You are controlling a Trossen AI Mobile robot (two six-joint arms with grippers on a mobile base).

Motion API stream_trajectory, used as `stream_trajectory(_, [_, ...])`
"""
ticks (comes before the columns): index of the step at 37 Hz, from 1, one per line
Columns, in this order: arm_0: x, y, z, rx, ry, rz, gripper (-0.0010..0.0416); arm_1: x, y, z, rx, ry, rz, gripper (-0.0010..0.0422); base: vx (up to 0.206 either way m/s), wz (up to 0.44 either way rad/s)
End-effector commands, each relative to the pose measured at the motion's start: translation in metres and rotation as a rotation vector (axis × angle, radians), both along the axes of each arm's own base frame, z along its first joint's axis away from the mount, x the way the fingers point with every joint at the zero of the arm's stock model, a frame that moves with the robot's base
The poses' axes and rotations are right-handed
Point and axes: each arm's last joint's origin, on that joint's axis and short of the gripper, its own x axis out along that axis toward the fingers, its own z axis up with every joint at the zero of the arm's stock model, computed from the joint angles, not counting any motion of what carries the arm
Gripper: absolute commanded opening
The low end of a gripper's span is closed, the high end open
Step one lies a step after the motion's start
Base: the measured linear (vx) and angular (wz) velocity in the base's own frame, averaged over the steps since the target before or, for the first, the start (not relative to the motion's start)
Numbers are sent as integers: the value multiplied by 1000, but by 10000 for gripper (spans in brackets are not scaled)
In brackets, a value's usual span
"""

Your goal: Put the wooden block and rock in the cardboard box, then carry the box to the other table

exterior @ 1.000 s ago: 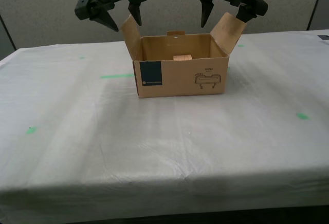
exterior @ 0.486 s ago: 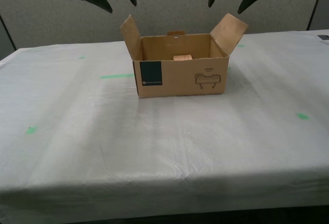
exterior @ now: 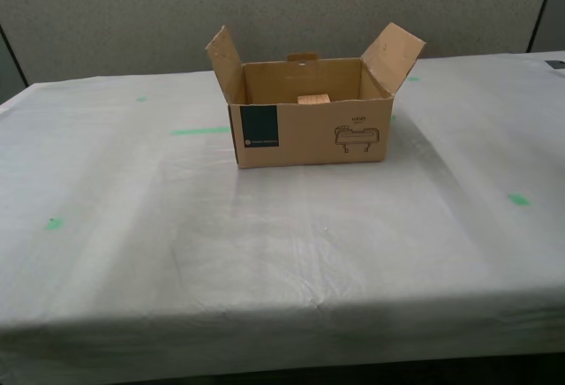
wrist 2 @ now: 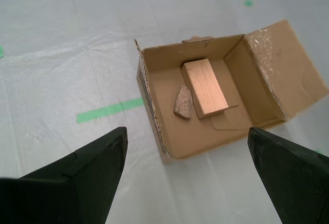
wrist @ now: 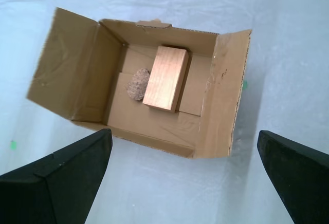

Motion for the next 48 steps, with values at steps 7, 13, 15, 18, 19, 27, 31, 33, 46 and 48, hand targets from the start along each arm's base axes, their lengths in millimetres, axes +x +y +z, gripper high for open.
stream_trajectory(7, [-40,-13,36,11,-45,-2,394,-38,16,26,0,-4,-4,318,0,0])
stream_trajectory(13, [-65,-21,54,18,-70,1,394,-57,23,37,-3,-10,-6,318,0,0])
stream_trajectory(15, [-72,-23,58,21,-79,1,394,-63,26,40,0,-5,-7,318,0,0])
stream_trajectory(18, [-84,-27,66,25,-93,1,394,-72,29,42,4,10,-6,318,0,0])
stream_trajectory(19, [-88,-28,68,25,-96,3,394,-75,30,43,5,15,-7,318,0,0])
stream_trajectory(27, [-117,-36,73,25,-135,28,394,-105,34,55,-7,3,-42,318,0,0])
stream_trajectory(31, [-135,-41,66,25,-135,30,394,-121,38,61,-30,-6,-47,318,0,0])
stream_trajectory(33, [-145,-44,61,26,-130,27,394,-128,39,64,-39,-16,-51,318,0,0])
stream_trajectory(46, [-195,-61,31,33,-111,10,394,-157,54,58,-26,-17,20,318,0,0])
stream_trajectory(48, [-201,-63,29,38,-113,5,394,-159,55,48,-22,7,29,318,0,0])
